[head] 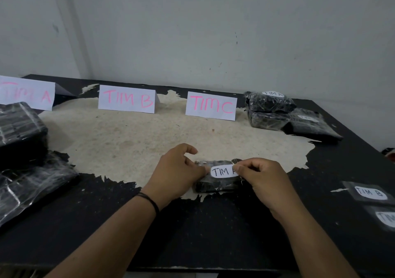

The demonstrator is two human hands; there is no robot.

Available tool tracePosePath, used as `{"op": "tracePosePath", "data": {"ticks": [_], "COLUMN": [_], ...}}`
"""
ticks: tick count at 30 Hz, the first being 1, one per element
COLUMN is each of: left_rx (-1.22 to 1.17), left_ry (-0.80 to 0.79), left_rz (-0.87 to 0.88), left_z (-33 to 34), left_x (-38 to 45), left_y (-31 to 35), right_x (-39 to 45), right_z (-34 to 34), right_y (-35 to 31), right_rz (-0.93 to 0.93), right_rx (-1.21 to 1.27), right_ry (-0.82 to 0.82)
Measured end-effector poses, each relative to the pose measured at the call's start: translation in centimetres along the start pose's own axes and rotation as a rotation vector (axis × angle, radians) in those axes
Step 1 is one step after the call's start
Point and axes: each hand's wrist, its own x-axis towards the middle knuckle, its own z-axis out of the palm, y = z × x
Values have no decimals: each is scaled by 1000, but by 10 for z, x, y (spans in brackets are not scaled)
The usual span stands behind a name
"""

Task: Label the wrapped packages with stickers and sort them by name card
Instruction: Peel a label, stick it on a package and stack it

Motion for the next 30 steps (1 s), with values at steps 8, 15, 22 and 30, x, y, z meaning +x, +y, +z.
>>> {"op": "tracePosePath", "data": {"ticks": [8, 15, 22, 30], "left_rx": [80, 123, 604, 639], "left_ry": [54, 116, 126, 137], "left_rz": [53, 40, 557, 516], "left_z": [0, -3, 11, 21], "left_x": [-5, -4, -16, -12], "left_y": [2, -6, -6, 1], "right_x": [-1, -1, -1, -1], "right_z": [4, 7, 9, 12], "right_y": [3, 7, 9, 14], "right_rz": [-53, -95, -134, -163], "right_rx": [-58, -72, -81, -75], "right_ry": [26, 54, 74, 130]}}
